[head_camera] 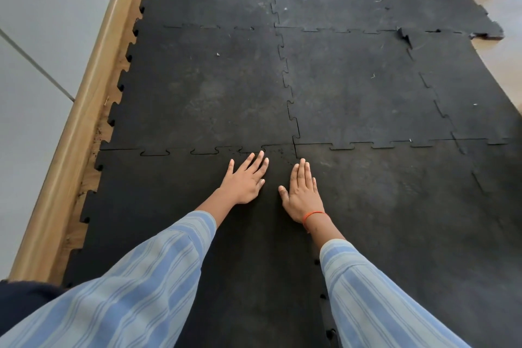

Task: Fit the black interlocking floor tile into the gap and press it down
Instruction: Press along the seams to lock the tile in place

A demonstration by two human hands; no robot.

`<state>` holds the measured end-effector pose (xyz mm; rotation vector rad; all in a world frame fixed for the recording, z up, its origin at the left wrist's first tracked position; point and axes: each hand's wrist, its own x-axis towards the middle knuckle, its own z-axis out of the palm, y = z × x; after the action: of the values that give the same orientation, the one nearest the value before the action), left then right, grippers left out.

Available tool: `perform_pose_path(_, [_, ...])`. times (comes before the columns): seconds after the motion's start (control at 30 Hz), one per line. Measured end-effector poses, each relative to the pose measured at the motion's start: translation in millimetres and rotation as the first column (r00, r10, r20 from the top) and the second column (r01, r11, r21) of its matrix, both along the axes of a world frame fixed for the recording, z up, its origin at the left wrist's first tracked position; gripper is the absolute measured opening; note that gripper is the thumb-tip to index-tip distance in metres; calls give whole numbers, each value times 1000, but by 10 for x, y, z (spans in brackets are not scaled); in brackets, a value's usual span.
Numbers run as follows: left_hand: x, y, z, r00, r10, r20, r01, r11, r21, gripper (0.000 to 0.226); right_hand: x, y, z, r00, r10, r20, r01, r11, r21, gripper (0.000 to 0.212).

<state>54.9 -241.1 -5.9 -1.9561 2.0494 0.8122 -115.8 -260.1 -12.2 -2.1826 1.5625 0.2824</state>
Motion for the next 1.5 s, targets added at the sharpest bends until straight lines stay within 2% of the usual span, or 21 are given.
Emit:
perform_pose_path(0.13, [-100,86,40,998,-65,16,65,998,13,59,-179,273,-24,997,-60,42,64,994,-85,66])
perform_pose_path(0.27, [-288,33,51,986,-165,22,165,986,-6,58,-237,389,-35,992,-115,44,118,991,-64,64])
perform_pose_path(0.57, [-412,-56,-37,990,-131,57,130,991,13,59,-197,322,-52,988,-156,21,156,988,-10,66])
perform_pose_path(0.7, [-564,-211,36,987,-122,107,113,990,84,59,-155,161,-9,992,-129,-16,130,991,38,65])
perform_pose_path(0.83, [-645,-493,121,990,-118,74,103,979,177,62,-282,-187,111,1000,-18,3,18,985,170,61])
perform_pose_path(0.93, [-644,-517,121,988,-130,79,112,973,201,62,-476,87,76,1000,-16,-4,16,993,120,59])
perform_pose_path(1.03, [-646,-413,129,986,-146,83,131,978,159,59,-586,709,-18,993,-116,20,115,993,16,60])
perform_pose_path(1.13, [-609,-89,47,977,-203,59,202,979,31,56,-644,1100,-77,978,-203,37,205,978,-47,71])
perform_pose_path(1.27, [-613,541,-165,943,-329,42,332,936,-116,54,-675,1242,-126,976,-217,12,218,973,-75,75])
perform_pose_path(1.37, [-618,565,-196,939,-339,58,344,931,-125,55,-649,1191,-105,976,-219,-17,218,975,-47,78])
perform_pose_path(1.5, [-637,519,-134,937,-342,73,347,933,-90,53,-621,1151,-54,974,-221,-45,221,975,11,60])
